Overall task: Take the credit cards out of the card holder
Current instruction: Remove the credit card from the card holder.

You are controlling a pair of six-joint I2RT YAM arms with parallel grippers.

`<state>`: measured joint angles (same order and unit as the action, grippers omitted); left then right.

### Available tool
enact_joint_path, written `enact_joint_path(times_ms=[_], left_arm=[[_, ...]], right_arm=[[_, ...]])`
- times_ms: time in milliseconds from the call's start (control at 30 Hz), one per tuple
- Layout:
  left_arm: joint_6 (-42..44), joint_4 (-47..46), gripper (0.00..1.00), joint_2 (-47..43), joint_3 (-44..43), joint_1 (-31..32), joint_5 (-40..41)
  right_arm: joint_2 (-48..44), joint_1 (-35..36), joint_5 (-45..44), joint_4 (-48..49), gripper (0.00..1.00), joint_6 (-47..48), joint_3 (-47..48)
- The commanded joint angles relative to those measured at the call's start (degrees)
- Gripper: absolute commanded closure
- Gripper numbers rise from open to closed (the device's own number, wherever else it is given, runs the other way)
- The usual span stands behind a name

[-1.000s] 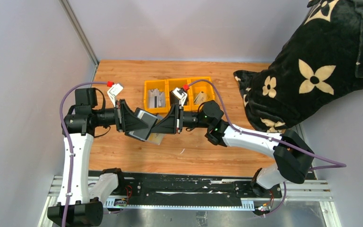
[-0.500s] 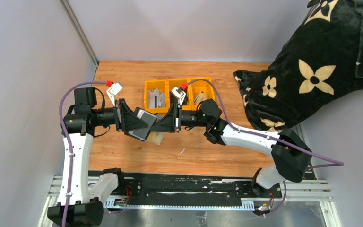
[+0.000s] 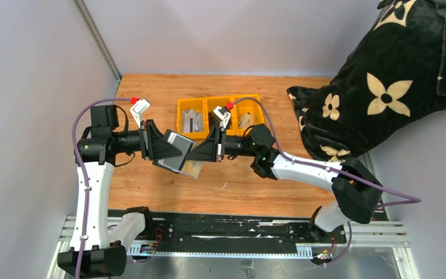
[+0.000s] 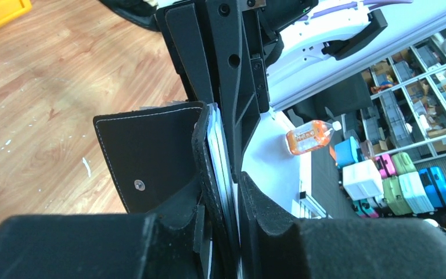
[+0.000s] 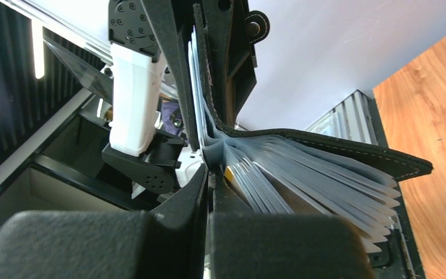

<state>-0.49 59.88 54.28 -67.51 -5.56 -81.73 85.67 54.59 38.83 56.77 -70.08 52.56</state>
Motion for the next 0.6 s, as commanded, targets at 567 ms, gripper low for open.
enact_joint_path(times_ms=[567], left_arm=[[-1.6, 1.3, 0.86, 0.8, -2.9, 0.2, -2.7]], right_arm=[[-4.5, -0.7, -2.8, 6.7, 1.00, -1.5, -7.1]])
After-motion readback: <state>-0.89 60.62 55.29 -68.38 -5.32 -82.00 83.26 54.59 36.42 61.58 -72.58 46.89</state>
